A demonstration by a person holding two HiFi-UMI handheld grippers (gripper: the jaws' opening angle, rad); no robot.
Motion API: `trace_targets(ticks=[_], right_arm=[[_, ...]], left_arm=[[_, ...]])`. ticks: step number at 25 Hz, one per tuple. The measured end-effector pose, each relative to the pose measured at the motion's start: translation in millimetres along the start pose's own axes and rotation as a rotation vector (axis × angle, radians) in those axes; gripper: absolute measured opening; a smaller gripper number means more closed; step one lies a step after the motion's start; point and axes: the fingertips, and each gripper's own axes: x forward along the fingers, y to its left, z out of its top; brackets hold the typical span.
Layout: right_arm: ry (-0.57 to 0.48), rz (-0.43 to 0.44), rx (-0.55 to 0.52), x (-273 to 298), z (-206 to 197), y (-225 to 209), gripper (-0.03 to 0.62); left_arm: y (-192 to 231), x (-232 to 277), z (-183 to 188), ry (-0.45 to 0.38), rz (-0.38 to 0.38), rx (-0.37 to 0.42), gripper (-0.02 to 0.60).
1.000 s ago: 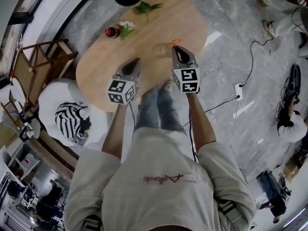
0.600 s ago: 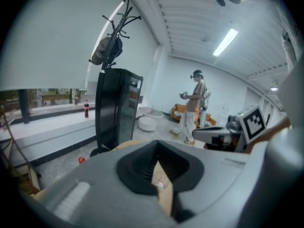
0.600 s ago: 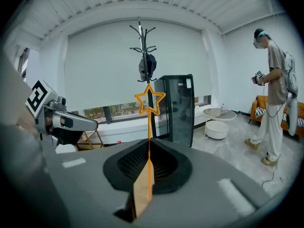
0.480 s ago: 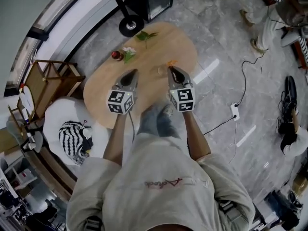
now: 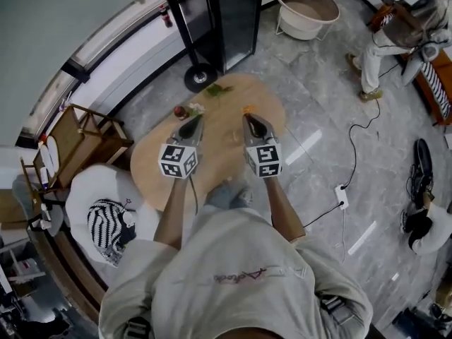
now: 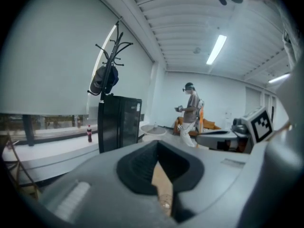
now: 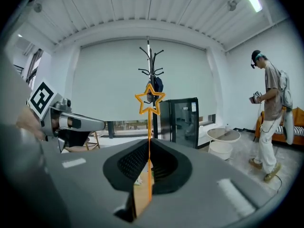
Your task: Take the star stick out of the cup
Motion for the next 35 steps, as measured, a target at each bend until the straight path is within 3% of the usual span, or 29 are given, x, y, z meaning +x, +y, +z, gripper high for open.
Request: trace_targets(ticks=[7,13,26,35], right_arm=[[-0.059,-0.005,-0.032,-22,38,0,0.012],[-0.077,-0.034,-0.037,-44,48,-8,0.012],[-0.084,-0.148,-0.018,-101,39,-51,0.012],[-0.084,-0.169,-0.016,-115,37,-64,0.011]], left_arm=[[-14,-12,30,-0.055,0.014,0.031,-0.003],[-33,-18,35,-0.058,-0.007,0.044,-0.003],[-91,4,50,-0.081,-0.107,0.085,-0.003],[-105,11,49,-0.076,-0.120,0.081,-0.003]])
